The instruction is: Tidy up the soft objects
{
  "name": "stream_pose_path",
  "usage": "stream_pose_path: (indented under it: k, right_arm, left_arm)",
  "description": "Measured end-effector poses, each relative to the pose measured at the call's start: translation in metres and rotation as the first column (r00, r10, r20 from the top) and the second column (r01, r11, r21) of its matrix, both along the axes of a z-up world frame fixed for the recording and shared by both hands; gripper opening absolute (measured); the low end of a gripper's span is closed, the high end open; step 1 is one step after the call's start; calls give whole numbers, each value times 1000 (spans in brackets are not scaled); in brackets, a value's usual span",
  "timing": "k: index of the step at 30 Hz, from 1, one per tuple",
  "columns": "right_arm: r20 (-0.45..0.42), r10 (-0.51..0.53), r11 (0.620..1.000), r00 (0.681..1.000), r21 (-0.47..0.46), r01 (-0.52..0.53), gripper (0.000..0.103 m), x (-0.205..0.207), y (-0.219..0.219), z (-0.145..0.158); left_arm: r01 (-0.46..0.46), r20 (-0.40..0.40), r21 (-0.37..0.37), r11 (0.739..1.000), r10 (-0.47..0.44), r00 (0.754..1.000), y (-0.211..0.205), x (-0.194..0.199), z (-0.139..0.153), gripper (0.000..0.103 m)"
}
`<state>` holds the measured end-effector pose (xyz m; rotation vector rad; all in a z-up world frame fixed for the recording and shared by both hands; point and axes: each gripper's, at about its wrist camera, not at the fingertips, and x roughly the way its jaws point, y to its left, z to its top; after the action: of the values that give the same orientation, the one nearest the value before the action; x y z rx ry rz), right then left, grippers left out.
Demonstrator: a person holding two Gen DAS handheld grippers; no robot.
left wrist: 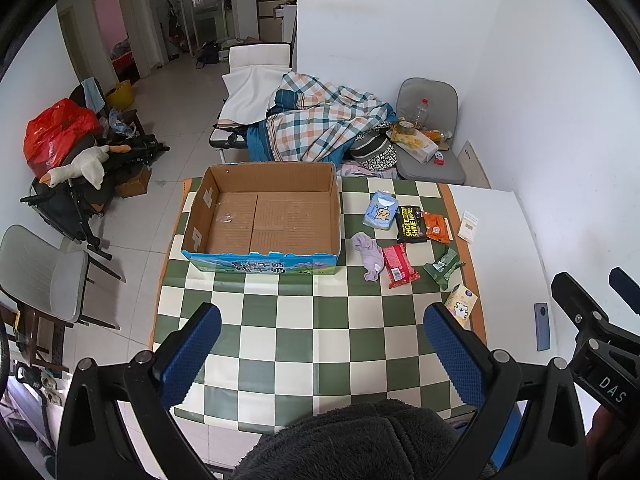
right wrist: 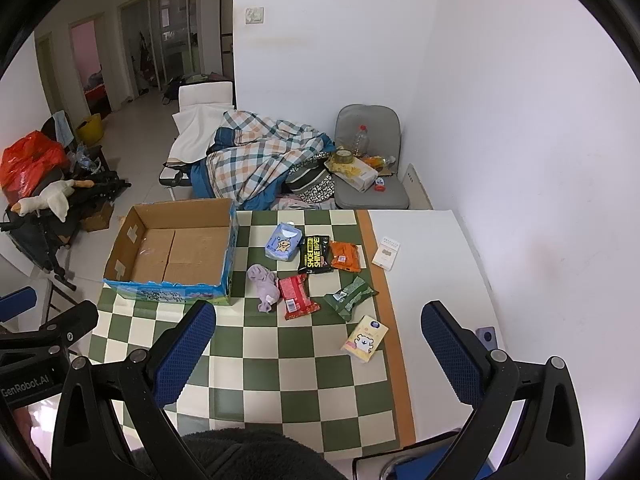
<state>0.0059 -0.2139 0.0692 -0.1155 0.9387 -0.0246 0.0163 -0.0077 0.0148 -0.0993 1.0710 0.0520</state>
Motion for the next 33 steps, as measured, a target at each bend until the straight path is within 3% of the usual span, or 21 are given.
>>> stream_pose_path:
  k: [12,18,24,30,33]
  right_arm:
    - [-9,-14,1000,1000,15,14,103,0,0,-5]
    - [-85,-94,993,992,57,99,103,19,-24,-36]
    - [-218,-216,971,952,52,232,103,69,-86,-109]
    - [-401,-261,933,878,128,336,103,144,-150,-219]
    - [-500,-255,901,827,188,391,103,185,-169,-284]
  left_arm:
    - [2,4,-6,1000,-2,1000,0,0,0,103]
    - [51,-44,-26,998,-52,998,-15,48,-27,103]
    - [91,-209,-124,988,-116,971,-47,121,-103,103]
    - [84,-387,-248,965,-178,905,-92,196,-200,102]
    - [48,-465,-303,952,-191,865,-112,228,-249,84]
